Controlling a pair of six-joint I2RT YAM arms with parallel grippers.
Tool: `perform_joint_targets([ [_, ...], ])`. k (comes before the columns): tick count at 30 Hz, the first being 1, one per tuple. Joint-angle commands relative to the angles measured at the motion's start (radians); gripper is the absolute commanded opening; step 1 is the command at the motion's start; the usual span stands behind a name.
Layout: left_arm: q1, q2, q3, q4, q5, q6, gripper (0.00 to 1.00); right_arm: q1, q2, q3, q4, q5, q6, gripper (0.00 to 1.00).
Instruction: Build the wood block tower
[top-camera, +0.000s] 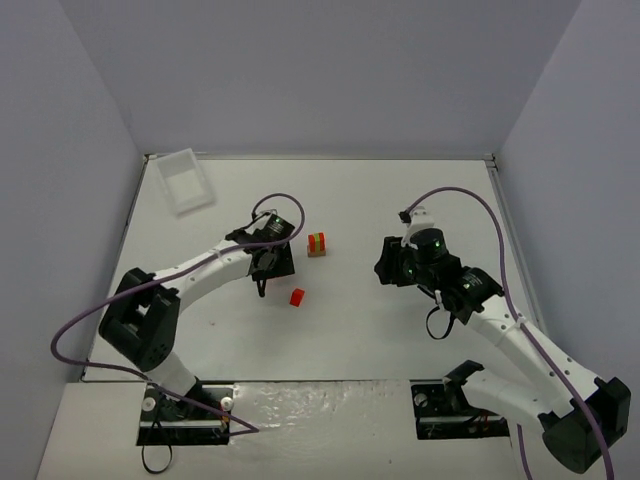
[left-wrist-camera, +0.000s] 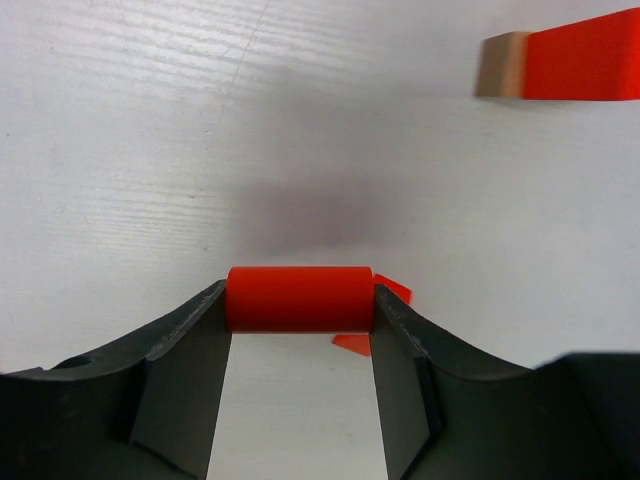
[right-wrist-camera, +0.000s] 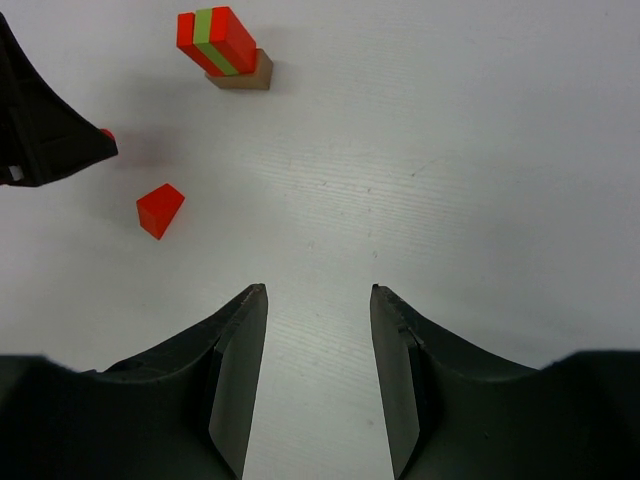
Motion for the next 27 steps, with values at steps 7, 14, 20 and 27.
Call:
perform_joint_targets([
  [7,0.001,-0.331,-0.002,0.163,0.244,-0.147,0.08,0.024,0.028,0.221,0.151,-0.288,-0.137,0.44],
  [14,0.002,-0.427,0.063,0.280,0.389,-0.317,0.09,0.087,0.103,0.324,0.276,-0.382,-0.175,0.48],
  [20,-0.001,-0.469,0.105,0.363,0.438,-0.458,0.10,0.161,0.173,0.397,0.320,-0.374,-0.242,0.48],
  [27,-0.001,-0.491,0.129,0.423,0.465,-0.581,0.12,0.166,0.215,0.429,0.371,-0.381,-0.270,0.48],
])
